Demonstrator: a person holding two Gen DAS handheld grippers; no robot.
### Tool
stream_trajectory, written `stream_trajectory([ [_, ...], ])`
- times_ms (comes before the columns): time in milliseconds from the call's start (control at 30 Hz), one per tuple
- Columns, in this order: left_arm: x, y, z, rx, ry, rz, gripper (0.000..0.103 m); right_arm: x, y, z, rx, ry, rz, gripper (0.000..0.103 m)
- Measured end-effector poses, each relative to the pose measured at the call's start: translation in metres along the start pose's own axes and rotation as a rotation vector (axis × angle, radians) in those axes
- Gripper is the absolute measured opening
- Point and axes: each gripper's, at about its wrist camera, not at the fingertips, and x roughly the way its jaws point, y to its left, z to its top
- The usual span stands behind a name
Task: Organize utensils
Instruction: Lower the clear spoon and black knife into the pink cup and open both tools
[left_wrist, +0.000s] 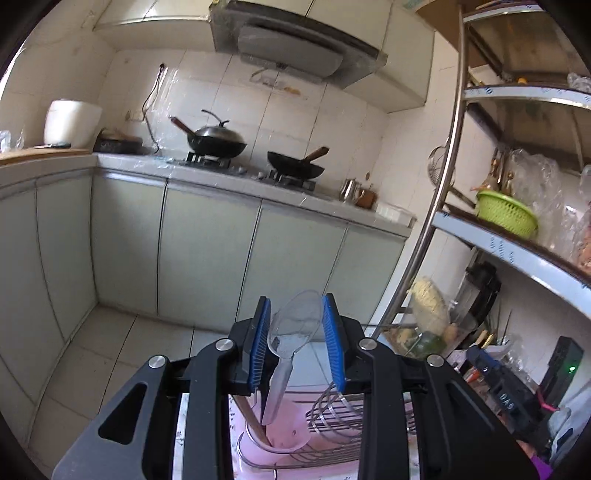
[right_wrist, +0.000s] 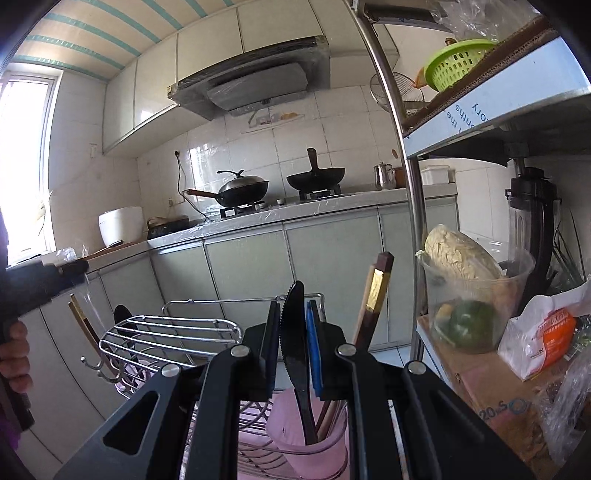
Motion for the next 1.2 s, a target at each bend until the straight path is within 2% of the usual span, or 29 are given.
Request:
stream_trajectory([
  [300,0.025,-0.003,-0.020,-0.001,0.142,-0.011,0.029,0.010,0.007,-0.003,0.002,0.078,0.005,0.013],
  [600,0.056,0.004,-0.054,-0.021,0.249,0.014,0.029,0.026,0.002,-0.026,0.015,0.168,-0.002,0.014],
  [867,0.058,0.006,-0.068,-0.035,0.261,0.017,0.029,0.029,-0.002,-0.039,0.032,0.201,-0.011,0.016],
  [1000,0.053,0.006,-0.069,-0.036,0.256,0.023,0.029,0.030,-0.005,-0.043,0.038,0.229,-0.014,0.022],
  [1067,0.049,0.005,-0.067,-0.038,0.243,0.023,0.035,0.028,-0.005,-0.044,0.037,0.232,-0.015,0.026],
  [1133,0.045,0.005,-0.064,-0.042,0.226,0.019,0.039,0.025,-0.006,-0.043,0.041,0.226,-0.013,0.036],
  [1200,0.041,0.004,-0.061,-0.042,0.215,0.019,0.042,0.022,-0.007,-0.041,0.047,0.222,-0.012,0.036],
])
